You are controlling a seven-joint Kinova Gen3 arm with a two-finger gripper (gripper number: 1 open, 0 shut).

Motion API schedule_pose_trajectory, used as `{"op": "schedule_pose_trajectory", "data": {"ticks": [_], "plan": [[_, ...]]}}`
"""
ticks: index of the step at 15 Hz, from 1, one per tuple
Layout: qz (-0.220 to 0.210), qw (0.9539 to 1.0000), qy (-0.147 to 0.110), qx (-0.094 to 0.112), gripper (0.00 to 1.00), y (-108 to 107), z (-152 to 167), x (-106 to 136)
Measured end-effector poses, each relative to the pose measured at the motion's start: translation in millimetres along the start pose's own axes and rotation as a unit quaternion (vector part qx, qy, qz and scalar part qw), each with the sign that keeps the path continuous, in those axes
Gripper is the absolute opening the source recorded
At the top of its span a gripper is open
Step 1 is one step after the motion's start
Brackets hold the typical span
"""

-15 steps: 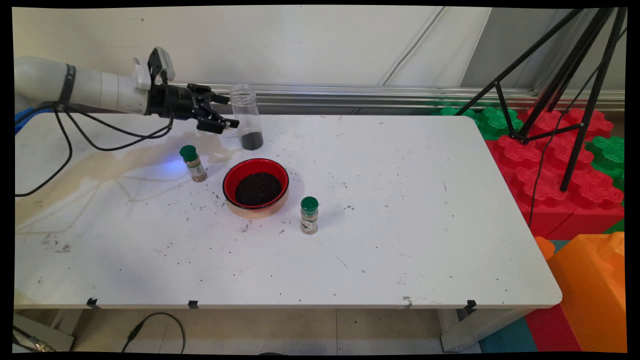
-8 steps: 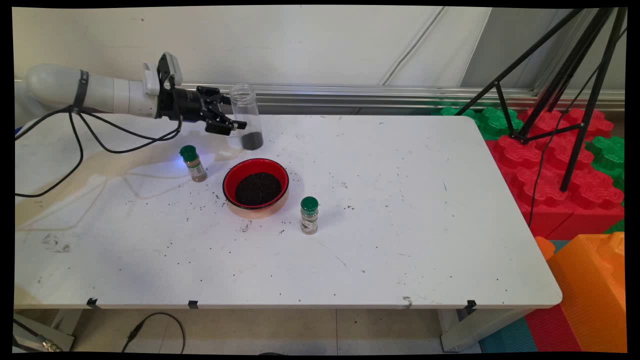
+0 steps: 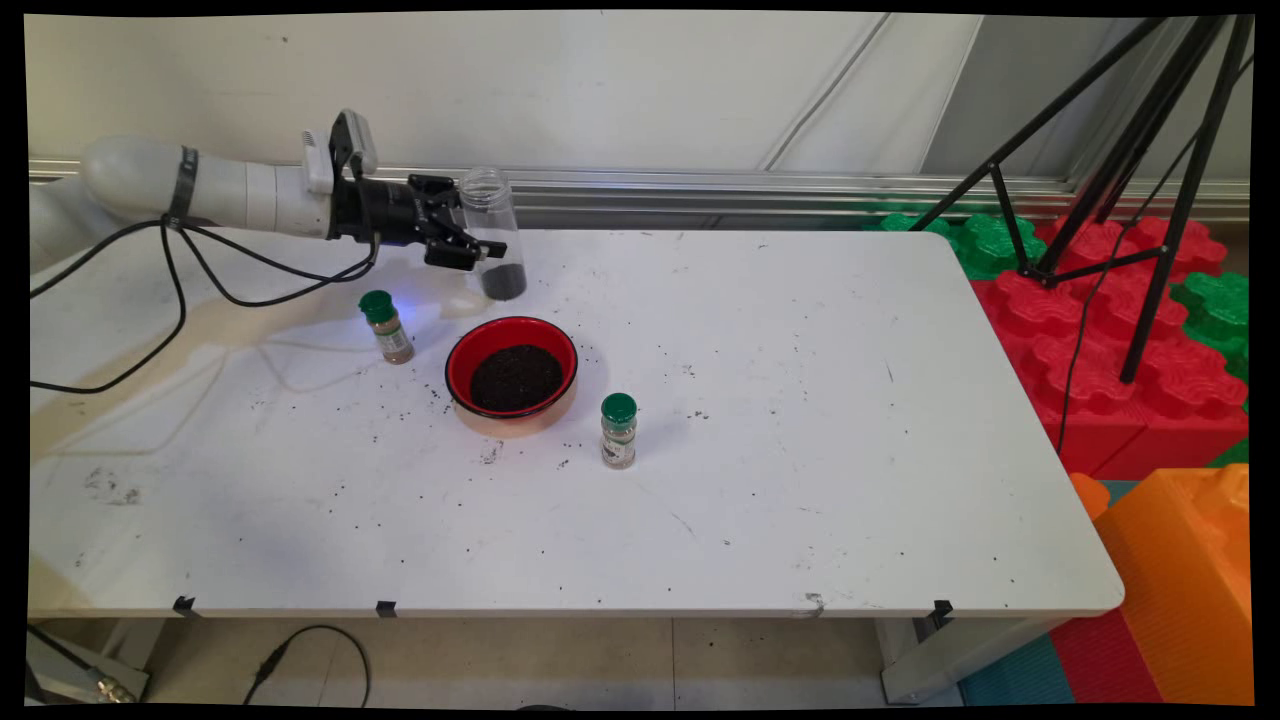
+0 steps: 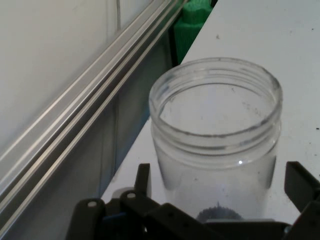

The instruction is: Pick up the black seasoning powder from the table, then pour the black seasoning powder in the red bowl

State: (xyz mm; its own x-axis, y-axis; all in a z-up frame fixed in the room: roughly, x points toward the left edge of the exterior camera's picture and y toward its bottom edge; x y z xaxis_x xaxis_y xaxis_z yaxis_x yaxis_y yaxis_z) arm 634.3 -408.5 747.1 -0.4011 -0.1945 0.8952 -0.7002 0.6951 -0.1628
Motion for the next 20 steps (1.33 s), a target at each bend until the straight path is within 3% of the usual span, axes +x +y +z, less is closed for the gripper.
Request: {"op": "schedule_pose_trajectory", "data": {"ticks": [6,7,20], "plan": [[0.000,0.9999,0.010,-0.005,1.00,-2,8,-2],[0.000,0.9999,0.012,-0.006,0.00,-3,9,-3],[0.008,0.9991,0.034,-0.025,0.00,-2,13,2]]}}
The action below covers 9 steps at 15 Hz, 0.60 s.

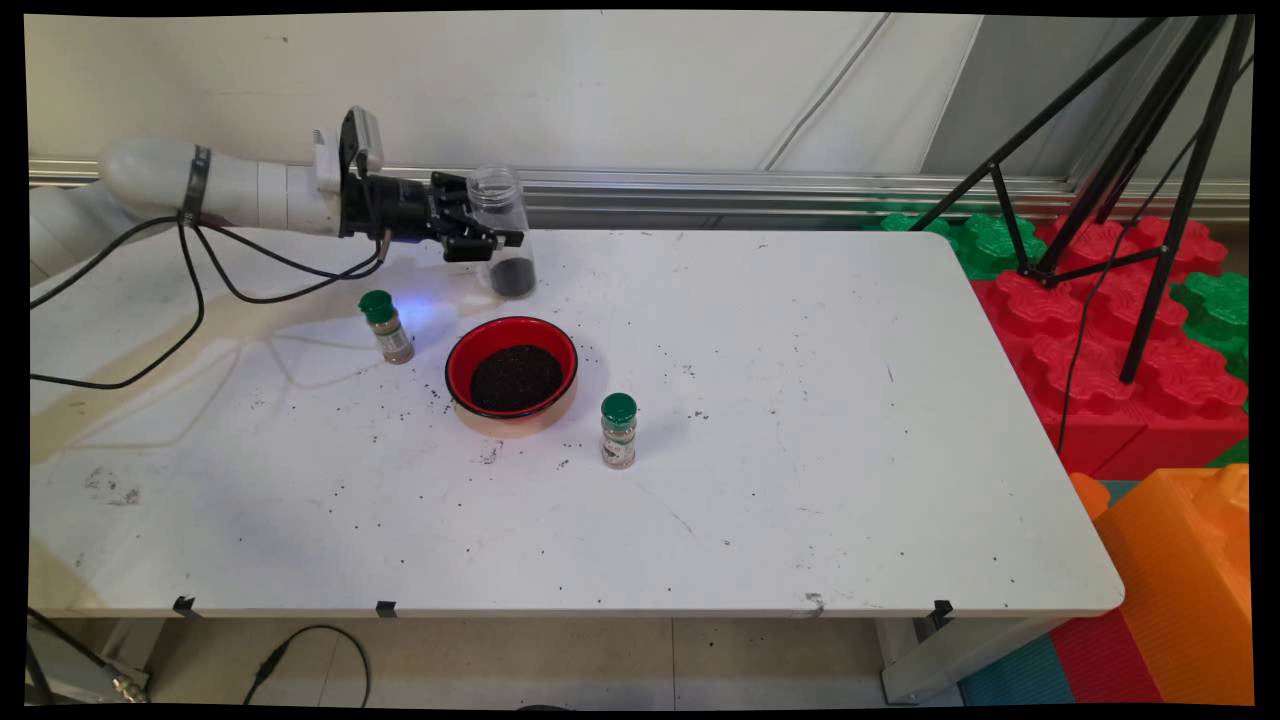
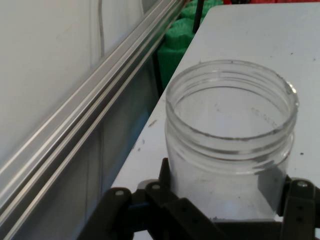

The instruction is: Pour the black seasoning powder in the red bowl

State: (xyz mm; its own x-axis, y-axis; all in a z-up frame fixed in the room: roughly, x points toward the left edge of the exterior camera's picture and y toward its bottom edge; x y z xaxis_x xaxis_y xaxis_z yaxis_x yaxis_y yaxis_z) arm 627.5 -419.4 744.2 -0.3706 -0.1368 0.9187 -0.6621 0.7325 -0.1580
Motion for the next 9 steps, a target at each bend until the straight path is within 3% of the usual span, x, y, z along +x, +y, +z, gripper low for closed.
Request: {"op": "schedule_pose_trajectory", "data": {"ticks": [9], "plan": [[0.032,0.9988,0.033,-0.020,0.00,5,-6,29]]}}
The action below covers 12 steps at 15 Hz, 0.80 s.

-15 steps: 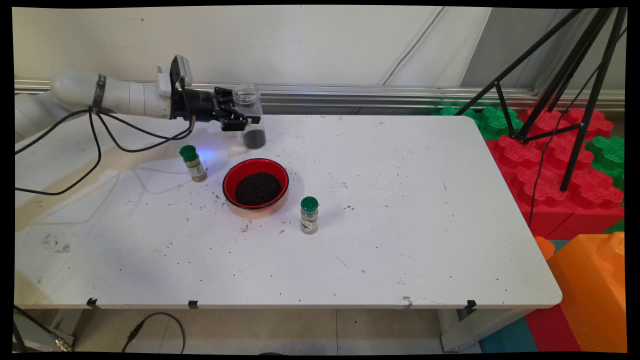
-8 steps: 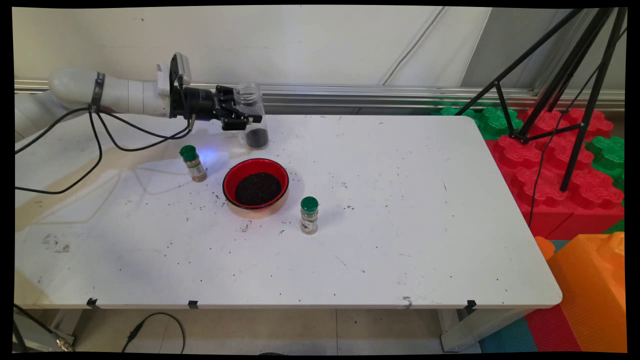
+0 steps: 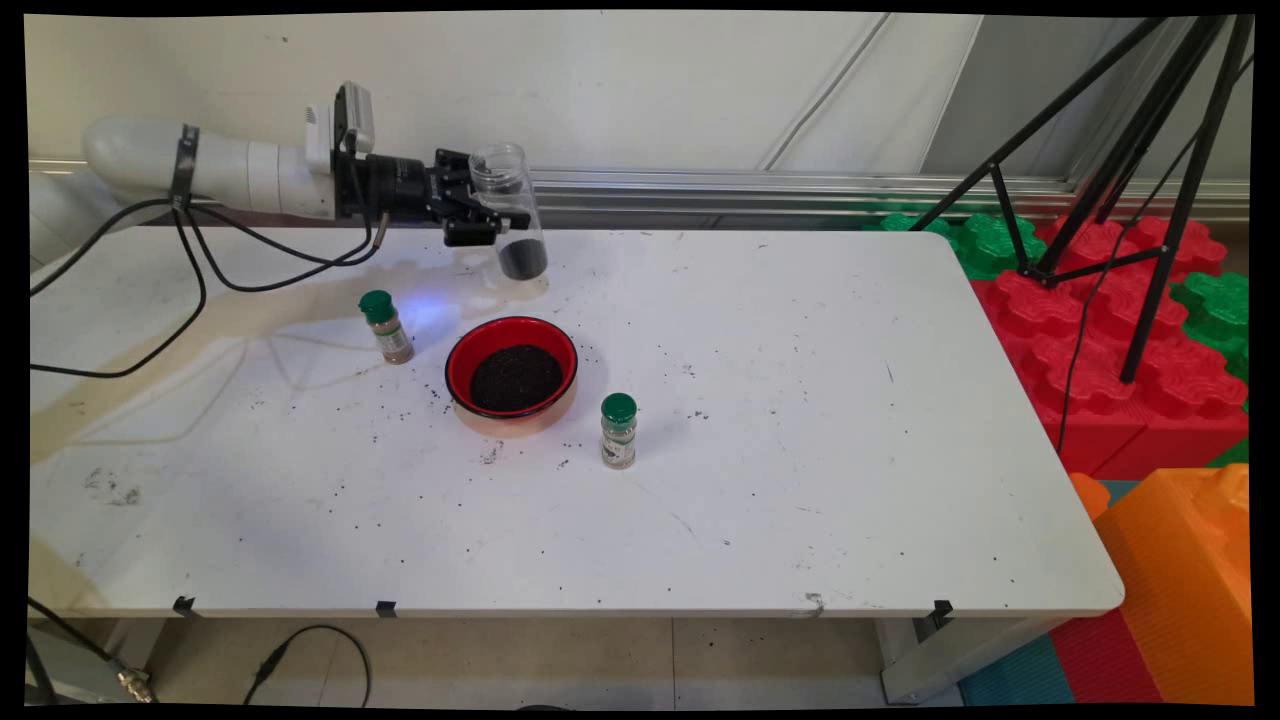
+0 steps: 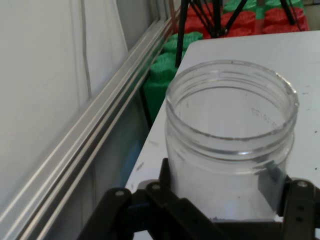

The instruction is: Pour the black seasoning powder in the red bowl

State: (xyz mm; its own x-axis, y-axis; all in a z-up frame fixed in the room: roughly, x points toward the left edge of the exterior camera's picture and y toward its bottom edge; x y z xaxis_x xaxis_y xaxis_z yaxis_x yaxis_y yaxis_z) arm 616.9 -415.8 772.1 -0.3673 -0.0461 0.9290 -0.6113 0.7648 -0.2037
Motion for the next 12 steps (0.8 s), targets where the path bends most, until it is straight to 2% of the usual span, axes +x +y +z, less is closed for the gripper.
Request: {"op": "schedule_pose_trajectory", "data": {"ticks": [8,12], "plan": [[0.053,0.9984,0.019,-0.008,0.00,5,-6,25],[0.095,0.9951,0.026,-0.011,0.00,12,-9,35]]}}
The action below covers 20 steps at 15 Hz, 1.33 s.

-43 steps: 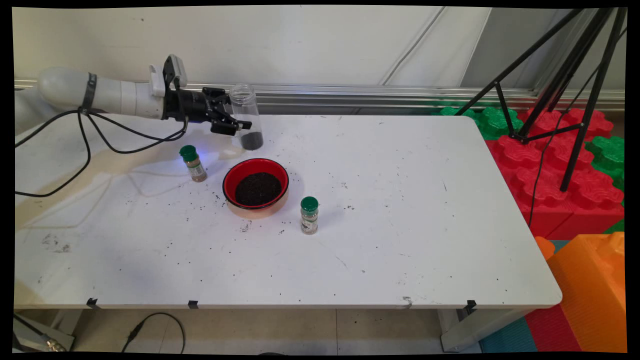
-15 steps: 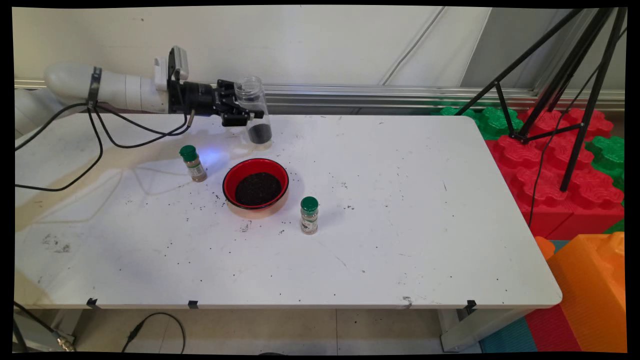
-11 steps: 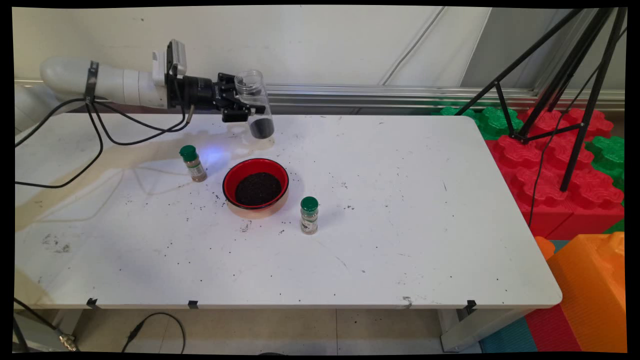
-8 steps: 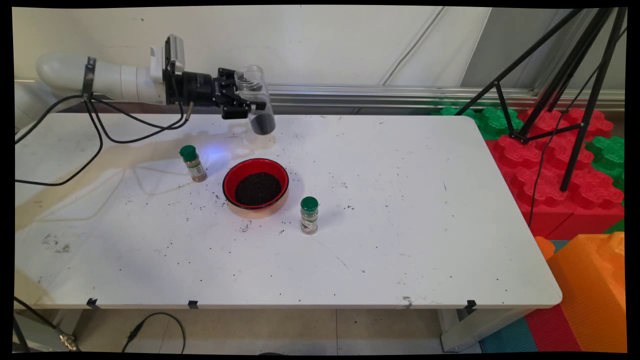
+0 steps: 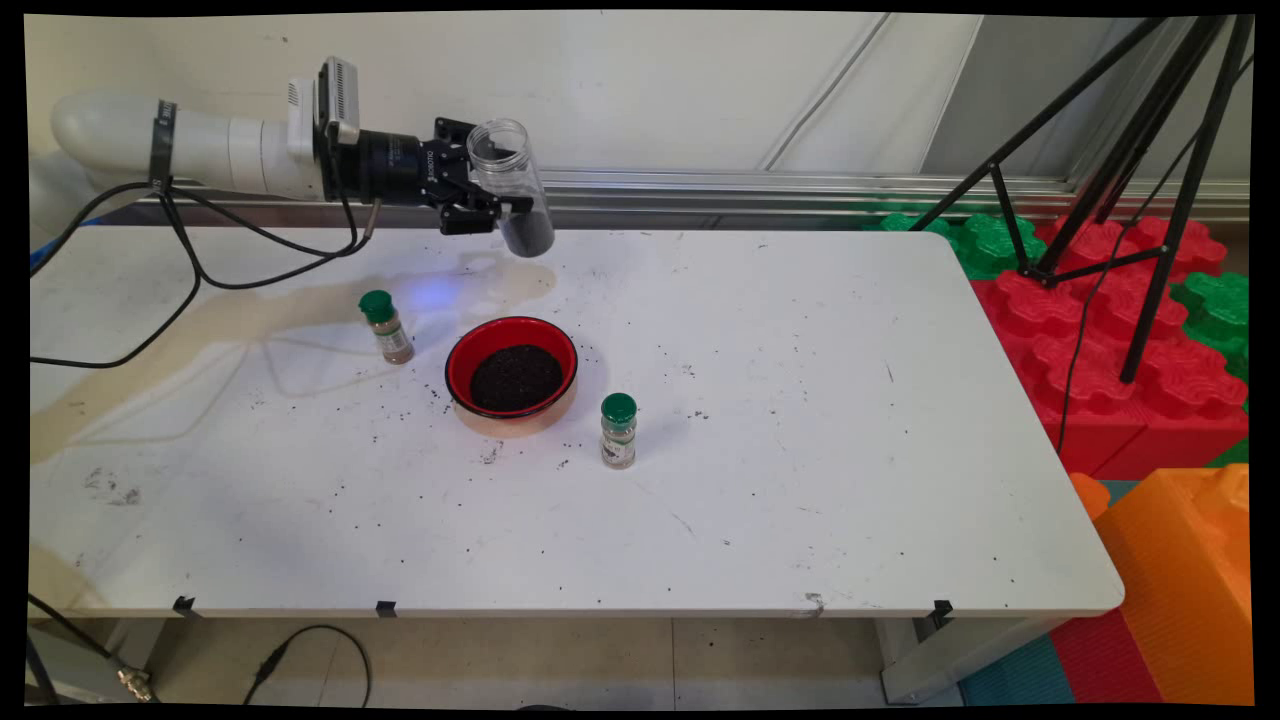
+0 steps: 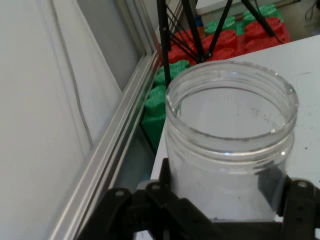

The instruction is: Pour the black seasoning powder in the red bowl

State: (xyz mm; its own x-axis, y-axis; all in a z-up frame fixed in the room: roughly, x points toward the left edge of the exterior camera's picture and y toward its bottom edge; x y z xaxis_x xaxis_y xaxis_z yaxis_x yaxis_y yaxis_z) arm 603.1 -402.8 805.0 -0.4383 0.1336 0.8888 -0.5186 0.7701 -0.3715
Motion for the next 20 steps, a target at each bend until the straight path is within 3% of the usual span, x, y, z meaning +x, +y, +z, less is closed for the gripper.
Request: {"op": "schedule_pose_trajectory", "data": {"ticks": [4,8,17,20], "plan": [[0.052,0.9987,0.003,0.003,0.00,4,-1,5],[0.119,0.9928,0.006,0.001,0.00,11,1,7],[0.244,0.9699,0.002,-0.001,0.00,23,5,2],[0.286,0.9583,-0.004,-0.005,0.00,28,7,-3]]}}
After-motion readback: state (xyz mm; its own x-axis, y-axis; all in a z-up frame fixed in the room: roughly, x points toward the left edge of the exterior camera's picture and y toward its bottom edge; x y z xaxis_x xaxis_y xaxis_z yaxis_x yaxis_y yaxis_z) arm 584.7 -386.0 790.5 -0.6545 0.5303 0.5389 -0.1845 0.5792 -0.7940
